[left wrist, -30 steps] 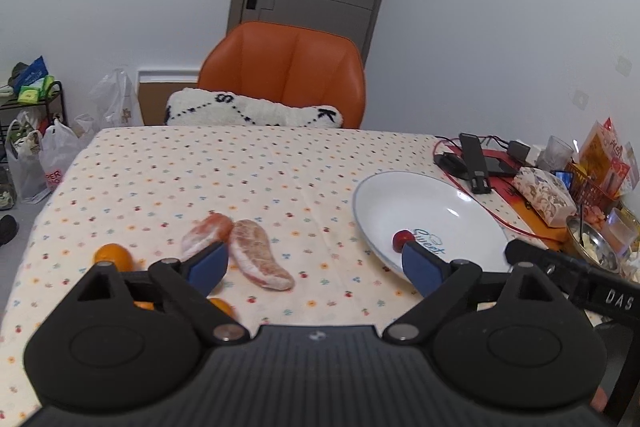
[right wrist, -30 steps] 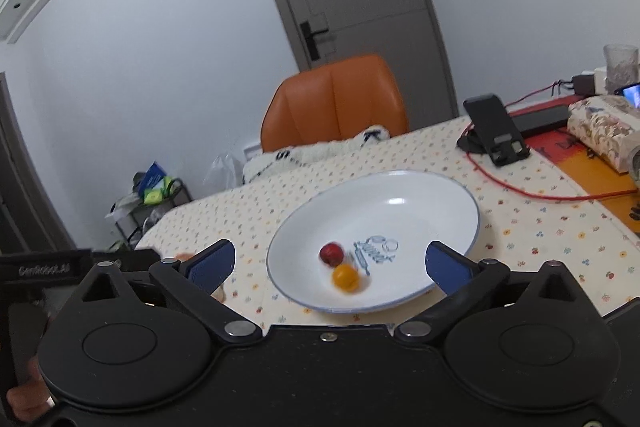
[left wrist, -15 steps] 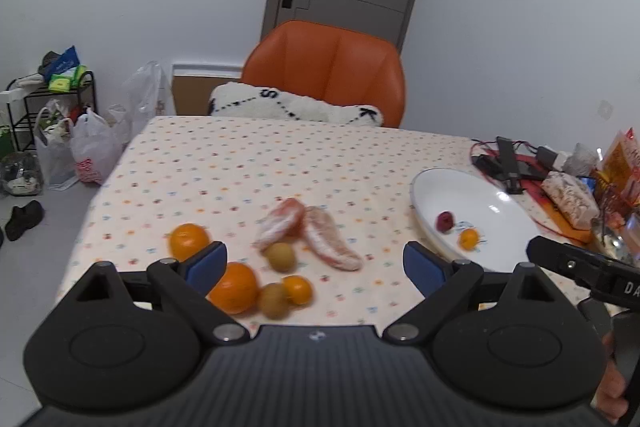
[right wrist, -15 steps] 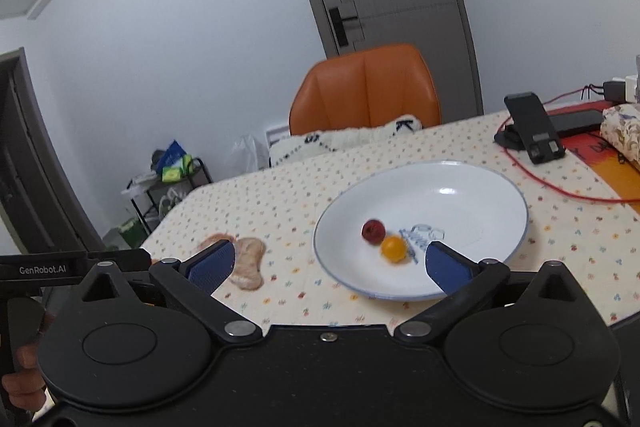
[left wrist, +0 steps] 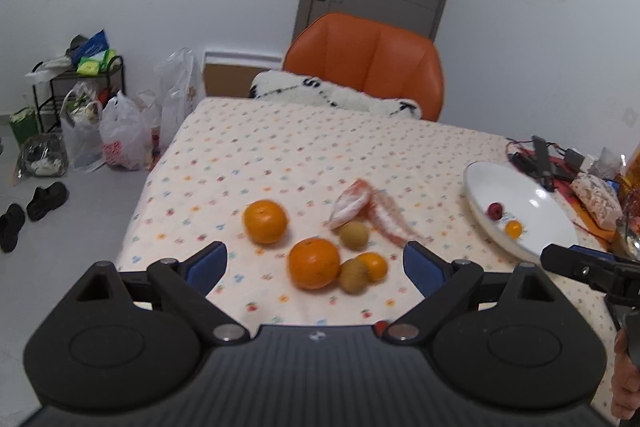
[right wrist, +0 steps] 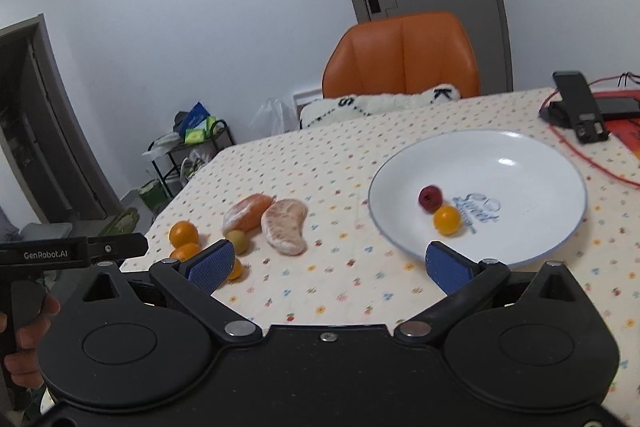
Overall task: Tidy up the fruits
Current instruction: 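Withdraw both open tools from the plate back toward the fruit cluster, then grasp the brown kiwi with the right tool while the left tool grasps the large orange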
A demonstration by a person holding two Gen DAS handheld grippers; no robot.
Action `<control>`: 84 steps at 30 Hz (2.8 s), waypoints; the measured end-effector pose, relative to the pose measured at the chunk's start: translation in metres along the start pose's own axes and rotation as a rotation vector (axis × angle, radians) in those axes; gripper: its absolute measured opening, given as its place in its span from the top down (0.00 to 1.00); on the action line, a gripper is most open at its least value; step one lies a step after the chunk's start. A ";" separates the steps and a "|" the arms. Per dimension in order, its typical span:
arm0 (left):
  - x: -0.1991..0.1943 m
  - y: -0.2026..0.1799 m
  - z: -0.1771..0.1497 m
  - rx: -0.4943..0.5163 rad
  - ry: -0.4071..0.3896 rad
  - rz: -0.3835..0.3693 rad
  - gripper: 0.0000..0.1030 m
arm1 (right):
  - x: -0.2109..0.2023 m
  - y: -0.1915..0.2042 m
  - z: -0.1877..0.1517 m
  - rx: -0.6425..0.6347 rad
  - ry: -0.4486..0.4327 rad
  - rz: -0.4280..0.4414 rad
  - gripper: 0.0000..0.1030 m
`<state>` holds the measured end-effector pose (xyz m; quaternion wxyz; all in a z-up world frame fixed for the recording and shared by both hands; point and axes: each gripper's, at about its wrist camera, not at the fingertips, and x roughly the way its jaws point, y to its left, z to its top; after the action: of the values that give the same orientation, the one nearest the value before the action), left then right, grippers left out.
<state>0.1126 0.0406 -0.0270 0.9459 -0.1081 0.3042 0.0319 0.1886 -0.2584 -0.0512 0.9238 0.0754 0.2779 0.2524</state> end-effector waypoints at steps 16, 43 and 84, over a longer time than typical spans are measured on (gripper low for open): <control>0.019 0.038 -0.008 -0.070 0.028 -0.034 0.20 | 0.033 0.049 -0.006 -0.104 0.097 0.072 0.11; 0.044 0.047 -0.006 -0.097 0.064 -0.090 0.47 | 0.095 0.099 -0.007 -0.155 0.262 0.232 0.69; 0.066 0.043 0.004 -0.114 0.095 -0.104 0.62 | 0.115 0.098 -0.003 -0.177 0.256 0.207 0.61</control>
<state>0.1636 0.0827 -0.0701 0.9231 -0.1787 0.3404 -0.0054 0.2274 -0.1153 -0.0811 0.8530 -0.0108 0.3605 0.3772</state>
